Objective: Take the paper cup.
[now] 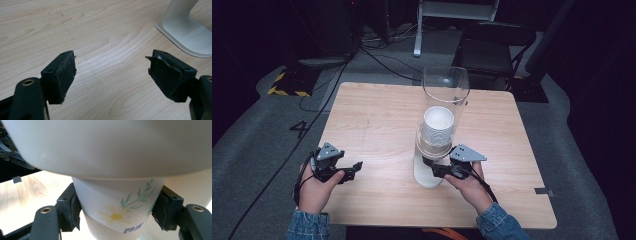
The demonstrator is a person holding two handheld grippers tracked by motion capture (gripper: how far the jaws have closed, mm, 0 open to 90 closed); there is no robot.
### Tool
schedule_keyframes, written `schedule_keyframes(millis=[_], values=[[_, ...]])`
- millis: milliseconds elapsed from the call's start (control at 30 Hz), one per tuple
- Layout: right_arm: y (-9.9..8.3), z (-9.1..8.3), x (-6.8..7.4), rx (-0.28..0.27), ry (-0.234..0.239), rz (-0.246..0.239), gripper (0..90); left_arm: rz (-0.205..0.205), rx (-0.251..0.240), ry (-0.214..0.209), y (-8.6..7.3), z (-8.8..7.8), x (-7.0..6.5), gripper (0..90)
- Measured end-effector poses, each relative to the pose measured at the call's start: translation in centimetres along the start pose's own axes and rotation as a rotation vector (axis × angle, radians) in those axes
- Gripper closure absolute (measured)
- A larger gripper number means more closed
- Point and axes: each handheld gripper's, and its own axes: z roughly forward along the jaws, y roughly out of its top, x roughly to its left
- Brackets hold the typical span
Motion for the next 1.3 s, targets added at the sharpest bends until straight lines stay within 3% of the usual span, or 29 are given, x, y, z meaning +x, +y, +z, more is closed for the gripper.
schedule_keyframes(millis=[133, 467, 500, 567, 633, 667, 800, 1033, 1300], values=[[-0.1, 0.2, -0.2, 0.0, -0.017, -0.044, 32.9, -0.001, 0.0, -0.001, 0.0, 0.0, 0.0, 21.3], [-0.4, 0.2, -0.1, -0.008, -0.01, -0.023, 33.2, -0.004, -0.002, -0.002, 0.0, 0.0, 0.0, 21.3], [-0.6, 0.3, -0.1, 0.02, -0.005, -0.009, 34.1, -0.005, -0.002, -0.002, 0.0, 0.0, 0.0, 21.3], [-1.7, 0.7, -0.2, 0.121, -0.022, -0.035, 34.3, -0.01, -0.003, 0.0, 0.0, -0.1, 0.0, 21.3], [-3.1, 1.2, -0.1, 0.168, -0.001, -0.006, 34.1, -0.007, -0.009, -0.002, 0.1, -0.2, 0.1, 21.4], [-3.5, 1.3, 0.0, 0.177, -0.011, -0.022, 33.7, -0.009, -0.016, 0.003, 0.1, -0.3, 0.2, 21.3], [-3.3, 1.1, 0.0, 0.169, -0.011, -0.027, 33.2, -0.012, -0.014, 0.007, 0.0, -0.4, 0.4, 21.3], [-3.6, 0.5, -0.2, 0.204, -0.011, -0.024, 33.0, -0.014, -0.012, 0.002, 0.0, -0.3, 0.4, 21.3], [-3.8, -1.4, -0.9, 0.274, 0.004, -0.05, 33.7, -0.013, -0.014, 0.0, 0.2, -0.2, 0.3, 21.4]])
